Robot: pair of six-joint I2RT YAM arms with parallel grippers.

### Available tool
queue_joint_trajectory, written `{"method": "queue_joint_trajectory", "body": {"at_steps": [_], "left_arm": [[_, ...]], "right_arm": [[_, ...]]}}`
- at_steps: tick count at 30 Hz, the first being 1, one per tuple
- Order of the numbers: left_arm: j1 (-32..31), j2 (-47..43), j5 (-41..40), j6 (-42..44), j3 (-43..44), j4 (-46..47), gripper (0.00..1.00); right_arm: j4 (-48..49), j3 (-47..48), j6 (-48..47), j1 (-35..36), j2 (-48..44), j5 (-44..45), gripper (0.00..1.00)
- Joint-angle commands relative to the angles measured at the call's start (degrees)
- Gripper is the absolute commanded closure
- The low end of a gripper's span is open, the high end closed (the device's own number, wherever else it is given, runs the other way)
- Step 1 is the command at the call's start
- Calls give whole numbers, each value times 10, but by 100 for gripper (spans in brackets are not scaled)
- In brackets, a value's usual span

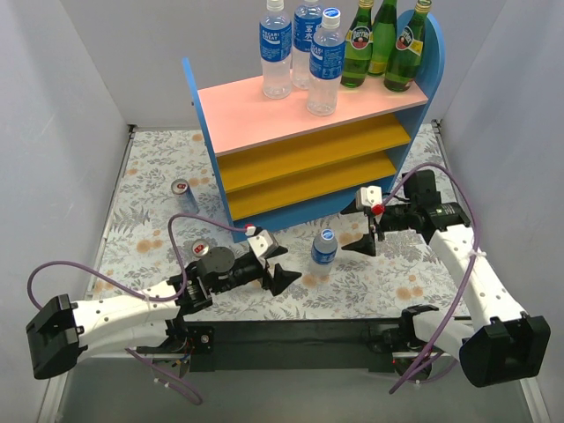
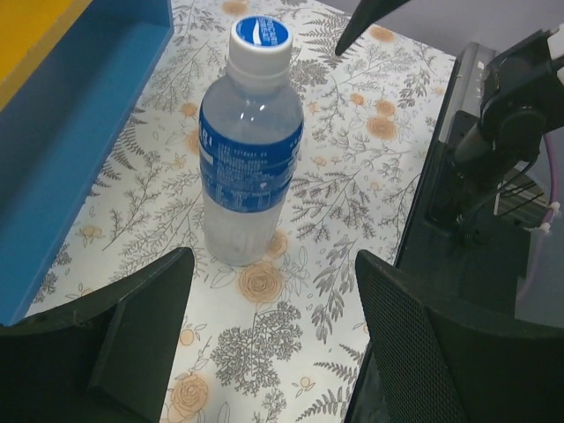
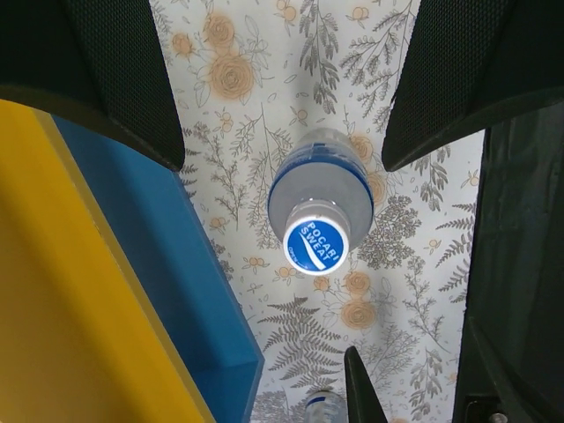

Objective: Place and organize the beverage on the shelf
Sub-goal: Place the drink at the center of the board, then pick up the drink from the center of the board.

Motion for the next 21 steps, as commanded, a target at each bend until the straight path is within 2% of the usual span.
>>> {"method": "queue_joint_trajectory", "body": {"at_steps": [1, 5, 9, 14, 17, 19, 20, 21], "left_arm": [[-3, -27, 3, 17, -31, 85, 27], [-3, -18, 6, 21, -44, 108, 27], [-3, -4, 10, 26, -48, 122, 27], [-3, 2, 11, 36, -58, 137, 27], [-3, 4, 15, 46, -67, 152, 27], [-3, 11, 20, 55, -74, 168, 26], [-3, 20, 20, 68, -75, 174, 26], [-3, 27, 27, 75, -76, 189, 25]], "right_arm": [[-7, 39, -23, 30, 30, 5, 2], [-5, 48, -14, 73, 54, 8, 4], [1, 53, 0, 114, 74, 19, 13], [5, 64, 13, 131, 97, 31, 25], [3, 72, 17, 135, 104, 30, 35], [3, 75, 19, 136, 107, 30, 46], [4, 75, 19, 137, 107, 31, 58], [4, 76, 21, 138, 108, 31, 65]]}}
